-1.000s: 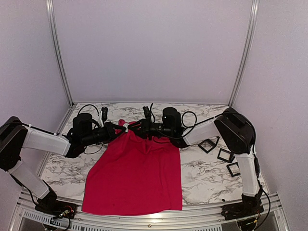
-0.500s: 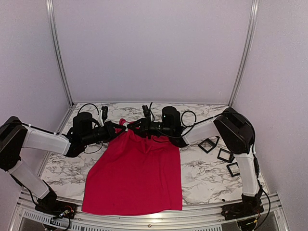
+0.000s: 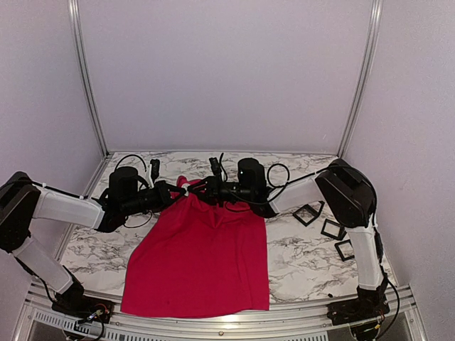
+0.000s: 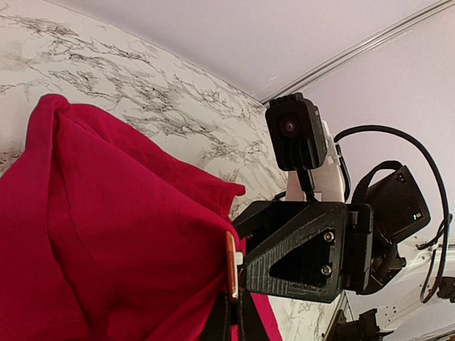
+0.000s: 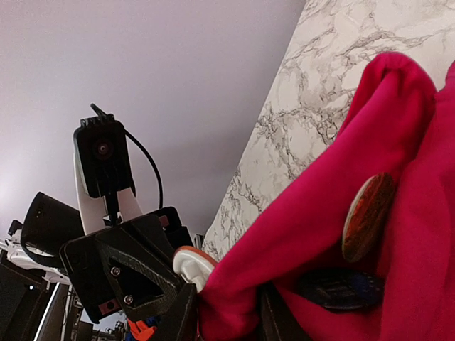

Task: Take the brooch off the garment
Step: Open the brooch with the flattened clothing.

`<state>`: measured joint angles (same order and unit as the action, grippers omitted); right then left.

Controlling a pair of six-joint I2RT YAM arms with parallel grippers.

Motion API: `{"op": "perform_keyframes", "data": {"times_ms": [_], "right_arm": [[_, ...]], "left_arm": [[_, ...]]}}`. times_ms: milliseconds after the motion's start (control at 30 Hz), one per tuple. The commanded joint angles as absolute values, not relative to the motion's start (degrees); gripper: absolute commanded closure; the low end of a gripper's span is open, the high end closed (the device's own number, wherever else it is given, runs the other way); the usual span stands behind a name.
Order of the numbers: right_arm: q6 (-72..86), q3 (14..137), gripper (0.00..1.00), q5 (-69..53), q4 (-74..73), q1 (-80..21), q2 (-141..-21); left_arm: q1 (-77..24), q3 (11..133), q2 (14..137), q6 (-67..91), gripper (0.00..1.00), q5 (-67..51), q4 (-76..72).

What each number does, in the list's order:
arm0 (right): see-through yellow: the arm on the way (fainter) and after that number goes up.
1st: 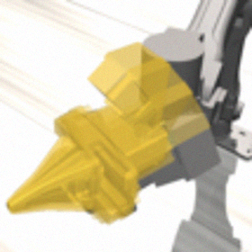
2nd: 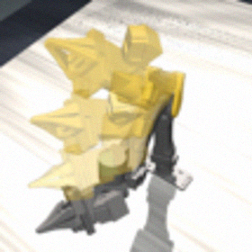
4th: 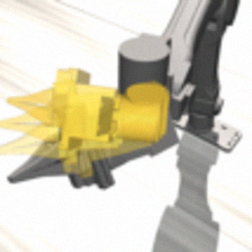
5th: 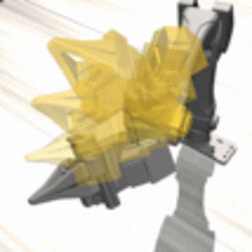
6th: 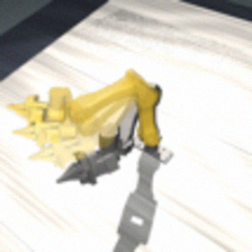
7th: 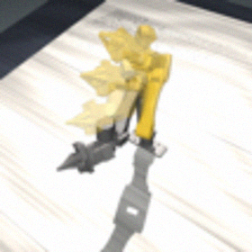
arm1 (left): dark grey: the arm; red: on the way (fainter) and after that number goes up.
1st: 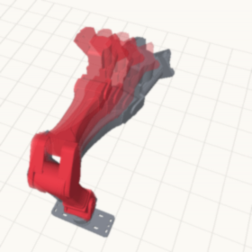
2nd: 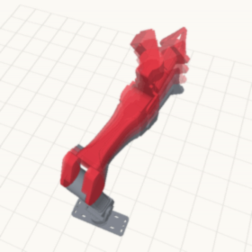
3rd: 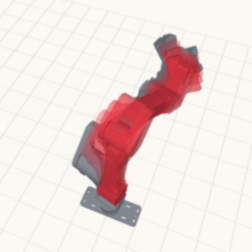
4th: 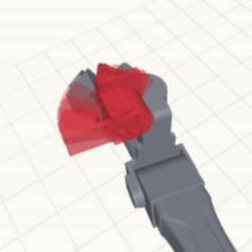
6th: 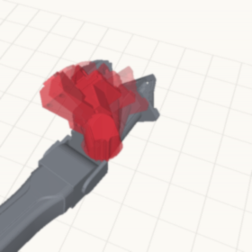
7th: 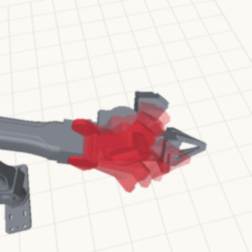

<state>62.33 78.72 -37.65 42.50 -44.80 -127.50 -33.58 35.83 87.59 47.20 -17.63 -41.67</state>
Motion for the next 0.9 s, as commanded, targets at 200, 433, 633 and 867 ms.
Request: {"op": "perform_keyframes", "data": {"times_ms": [200,433,633,867], "right_arm": [[59.6,79.8,0.72,-38.0,39.1,-45.7,-128.4],[56.5,80.1,0.66,-36.9,36.2,-45.7,-127.0],[53.2,80.0,0.54,-35.3,33.5,-45.7,-125.4],[48.6,79.5,0.44,-32.1,29.5,-45.9,-123.0]], "left_arm": [[-33.9,38.7,86.3,47.0,1.00,-16.9,-40.5],[-33.3,39.8,86.7,46.3,1.00,-14.8,-35.5],[-33.2,40.6,87.4,45.5,1.00,-14.3,-32.9],[-33.2,41.6,87.5,44.4,1.00,-13.1,-29.8]]}}
